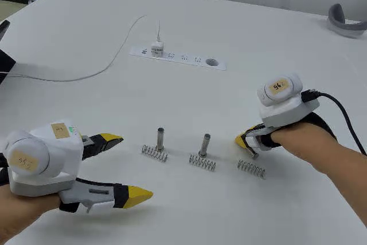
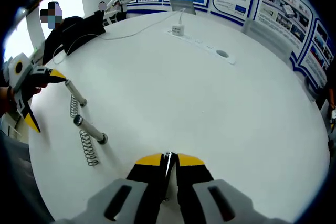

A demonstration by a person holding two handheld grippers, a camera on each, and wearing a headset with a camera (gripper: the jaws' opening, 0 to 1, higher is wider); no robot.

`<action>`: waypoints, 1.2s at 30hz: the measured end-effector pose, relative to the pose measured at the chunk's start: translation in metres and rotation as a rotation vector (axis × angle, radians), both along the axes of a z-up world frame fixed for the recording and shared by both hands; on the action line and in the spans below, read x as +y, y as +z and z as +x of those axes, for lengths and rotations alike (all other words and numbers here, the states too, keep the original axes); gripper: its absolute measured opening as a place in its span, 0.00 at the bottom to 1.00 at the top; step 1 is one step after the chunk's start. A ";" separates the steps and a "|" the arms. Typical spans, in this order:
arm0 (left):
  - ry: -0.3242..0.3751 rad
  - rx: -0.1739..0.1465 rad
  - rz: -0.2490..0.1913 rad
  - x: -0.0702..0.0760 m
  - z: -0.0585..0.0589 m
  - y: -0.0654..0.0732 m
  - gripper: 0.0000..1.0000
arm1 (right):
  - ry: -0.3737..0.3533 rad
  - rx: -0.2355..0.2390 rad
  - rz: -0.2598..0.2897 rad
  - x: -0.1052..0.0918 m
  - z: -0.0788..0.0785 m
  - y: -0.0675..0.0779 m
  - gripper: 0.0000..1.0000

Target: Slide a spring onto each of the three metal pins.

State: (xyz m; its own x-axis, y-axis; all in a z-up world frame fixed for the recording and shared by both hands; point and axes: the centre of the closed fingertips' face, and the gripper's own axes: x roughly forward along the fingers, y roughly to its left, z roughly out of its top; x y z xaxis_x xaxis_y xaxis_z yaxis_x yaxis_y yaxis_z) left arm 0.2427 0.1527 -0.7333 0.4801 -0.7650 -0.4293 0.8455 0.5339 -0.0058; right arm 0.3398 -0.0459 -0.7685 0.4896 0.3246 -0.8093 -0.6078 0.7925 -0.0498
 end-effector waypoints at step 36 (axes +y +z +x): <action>-0.003 -0.017 -0.009 -0.005 0.002 0.009 0.76 | -0.067 -0.029 0.083 -0.003 -0.016 0.033 0.08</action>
